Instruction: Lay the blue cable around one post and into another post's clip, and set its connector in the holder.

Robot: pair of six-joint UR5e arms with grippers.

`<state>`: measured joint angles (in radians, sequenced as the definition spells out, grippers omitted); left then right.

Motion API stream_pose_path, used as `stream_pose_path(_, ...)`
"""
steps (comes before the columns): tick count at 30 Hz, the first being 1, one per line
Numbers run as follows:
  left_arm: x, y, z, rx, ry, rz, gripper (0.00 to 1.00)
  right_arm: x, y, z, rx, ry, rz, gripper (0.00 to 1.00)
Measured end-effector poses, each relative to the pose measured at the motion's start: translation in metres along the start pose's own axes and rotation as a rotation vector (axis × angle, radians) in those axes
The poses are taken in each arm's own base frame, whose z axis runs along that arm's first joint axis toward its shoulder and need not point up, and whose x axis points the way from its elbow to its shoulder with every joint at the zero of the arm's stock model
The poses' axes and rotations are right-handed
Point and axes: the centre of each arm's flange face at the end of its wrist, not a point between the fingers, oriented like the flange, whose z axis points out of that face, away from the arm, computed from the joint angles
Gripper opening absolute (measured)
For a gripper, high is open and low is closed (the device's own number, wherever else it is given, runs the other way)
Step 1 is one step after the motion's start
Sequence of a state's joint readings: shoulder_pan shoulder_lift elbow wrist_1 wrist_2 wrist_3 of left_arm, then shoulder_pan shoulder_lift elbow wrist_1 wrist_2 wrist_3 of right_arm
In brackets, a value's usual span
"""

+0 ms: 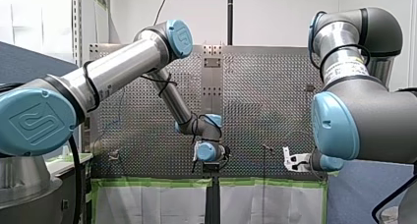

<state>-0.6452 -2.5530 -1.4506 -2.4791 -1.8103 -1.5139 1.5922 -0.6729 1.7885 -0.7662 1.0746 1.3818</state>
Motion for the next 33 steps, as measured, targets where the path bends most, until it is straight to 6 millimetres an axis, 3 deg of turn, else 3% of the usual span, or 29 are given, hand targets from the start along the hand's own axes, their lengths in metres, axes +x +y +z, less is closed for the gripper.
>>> stream_pose_path(13, -0.005, -0.031, -0.011, 0.030, -0.022, 0.015, 0.03, 0.002, 0.019, 0.000, -0.035, -0.005, 0.014, 0.00)
stream_pose_path(22, -0.020, -0.041, -0.002, 0.044, -0.057, -0.036, 0.03, 0.004, 0.031, 0.000, -0.054, -0.002, 0.023, 0.00)
stream_pose_path(33, -0.024, -0.051, -0.003, 0.068, -0.069, -0.058, 0.03, 0.012, 0.056, 0.004, -0.086, 0.015, 0.035, 0.00)
